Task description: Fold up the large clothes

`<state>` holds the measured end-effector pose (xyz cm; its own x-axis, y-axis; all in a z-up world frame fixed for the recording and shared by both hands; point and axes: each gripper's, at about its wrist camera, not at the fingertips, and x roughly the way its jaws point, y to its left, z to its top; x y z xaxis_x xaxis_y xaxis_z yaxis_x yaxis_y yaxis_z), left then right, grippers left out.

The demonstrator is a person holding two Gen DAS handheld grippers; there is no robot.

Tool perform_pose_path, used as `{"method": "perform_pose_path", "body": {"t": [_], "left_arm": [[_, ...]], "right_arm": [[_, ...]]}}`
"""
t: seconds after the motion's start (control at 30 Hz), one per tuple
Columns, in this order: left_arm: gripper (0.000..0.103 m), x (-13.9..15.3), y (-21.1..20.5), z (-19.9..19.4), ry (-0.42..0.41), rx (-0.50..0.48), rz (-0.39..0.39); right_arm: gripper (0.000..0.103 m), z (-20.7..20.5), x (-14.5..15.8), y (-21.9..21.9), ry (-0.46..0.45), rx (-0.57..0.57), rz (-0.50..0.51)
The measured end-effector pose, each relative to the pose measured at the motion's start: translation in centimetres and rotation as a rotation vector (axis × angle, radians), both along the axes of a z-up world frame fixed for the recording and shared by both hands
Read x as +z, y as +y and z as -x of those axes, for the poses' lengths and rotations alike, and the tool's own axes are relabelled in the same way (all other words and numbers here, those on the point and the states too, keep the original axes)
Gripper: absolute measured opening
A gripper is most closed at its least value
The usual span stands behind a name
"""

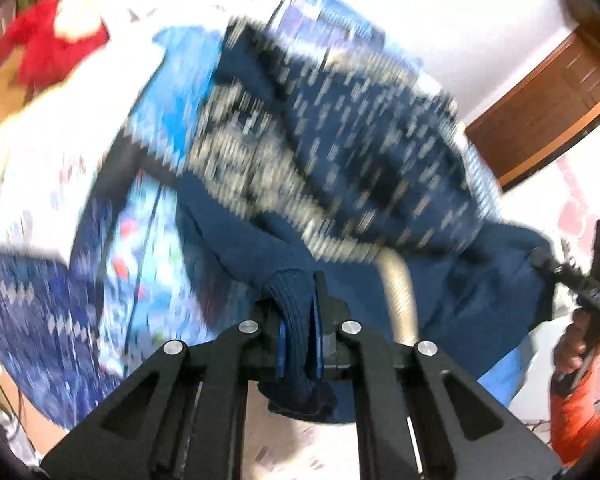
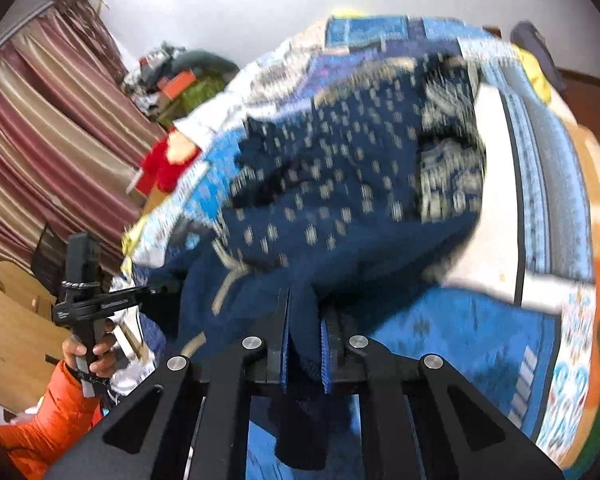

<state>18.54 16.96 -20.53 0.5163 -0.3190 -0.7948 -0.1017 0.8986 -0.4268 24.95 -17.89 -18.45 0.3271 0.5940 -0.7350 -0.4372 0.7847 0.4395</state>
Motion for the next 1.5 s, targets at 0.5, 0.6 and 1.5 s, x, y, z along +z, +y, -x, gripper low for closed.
{"method": "perform_pose_path", "body": {"t": [0.5, 0.6, 1.5], "left_arm": [[0.009, 7.0, 6.0, -16.8, -0.168, 0.217, -0.064], [0.009, 3.8, 7.1, -20.8, -0.107, 0.277, -0.116], [0.092, 1.8, 8.5, -19.3, -0.01, 0.065, -0.456]], "right_arm": [[0.006, -16.7, 4.9, 1.1, -0.181, -0.198, -0.007], [0.006, -21.8, 2.7, 1.4, -0.148, -0.261, 0.042], [0.007, -19.8, 2.5, -4.3, -0.326, -0.212, 0.339]]}}
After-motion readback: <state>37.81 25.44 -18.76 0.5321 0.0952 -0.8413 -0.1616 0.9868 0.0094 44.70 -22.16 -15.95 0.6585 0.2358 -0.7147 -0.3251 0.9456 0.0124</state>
